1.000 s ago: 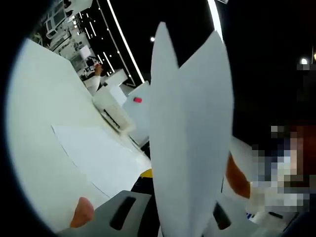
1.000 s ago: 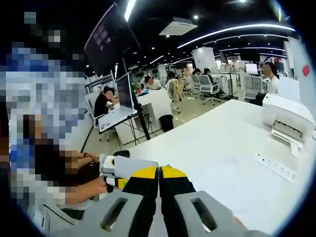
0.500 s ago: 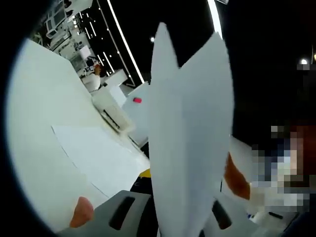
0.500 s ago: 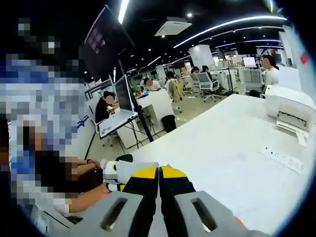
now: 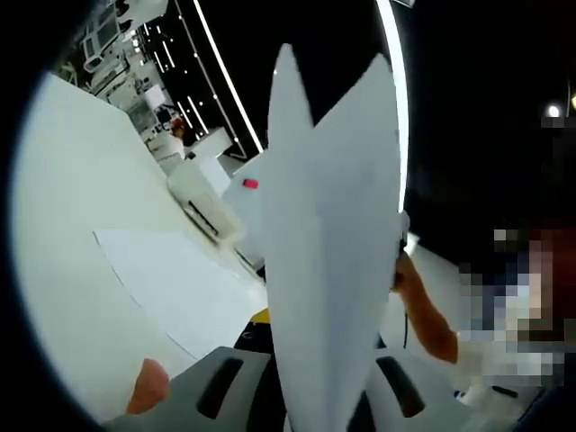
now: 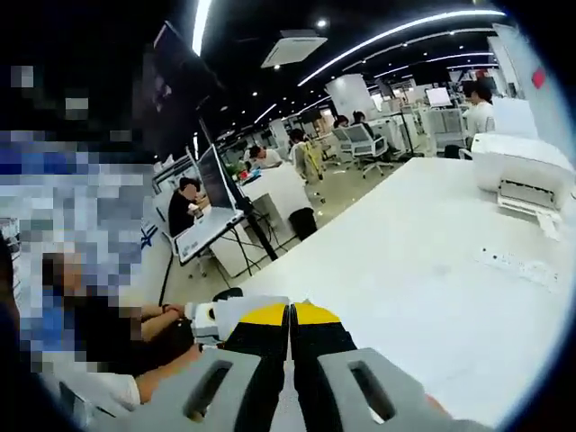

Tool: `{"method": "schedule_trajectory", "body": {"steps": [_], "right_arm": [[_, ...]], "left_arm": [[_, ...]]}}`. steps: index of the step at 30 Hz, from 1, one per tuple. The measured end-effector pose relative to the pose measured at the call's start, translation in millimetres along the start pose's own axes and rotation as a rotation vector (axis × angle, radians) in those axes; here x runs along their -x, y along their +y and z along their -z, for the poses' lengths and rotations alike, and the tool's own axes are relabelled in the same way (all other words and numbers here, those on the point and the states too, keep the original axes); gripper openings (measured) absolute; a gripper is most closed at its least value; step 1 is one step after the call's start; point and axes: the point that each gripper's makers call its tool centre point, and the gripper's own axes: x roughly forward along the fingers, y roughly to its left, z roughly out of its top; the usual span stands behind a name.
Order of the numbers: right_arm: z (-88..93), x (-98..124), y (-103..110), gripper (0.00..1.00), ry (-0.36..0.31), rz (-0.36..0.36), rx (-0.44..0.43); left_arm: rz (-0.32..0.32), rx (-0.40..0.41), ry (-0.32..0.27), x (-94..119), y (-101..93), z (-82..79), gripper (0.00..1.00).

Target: Organize the stack of printing papers by aligning and flattening the scattered papers on the table

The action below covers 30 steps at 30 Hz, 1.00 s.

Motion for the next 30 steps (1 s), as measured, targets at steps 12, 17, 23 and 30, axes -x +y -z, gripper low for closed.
{"method": "schedule_trajectory", "body": {"steps": [12,17,23,30], "right_arm": [[8.6,-13.3,12.1,0.0,0.028,-0.02,0.01],[9.3,-16.2,13.6,0.0,0.03,-0.022,0.004],[11.2,-21.5,18.2,0.0,0.03,-0.027,-0.015],[10.0,-26.6,23.0,0.0,0.02,-0.041,-0.045]], "left_arm": [[0.002,0.001,-0.005,0.7,1.3,-2.1,0.12],[0.002,0.002,-0.005,0.7,0.3,-1.2,0.12],[0.001,0.003,-0.007,0.9,0.6,-1.7,0.12],[0.0,0.006,-0.013,1.1,1.0,-3.1,0.14]]}}
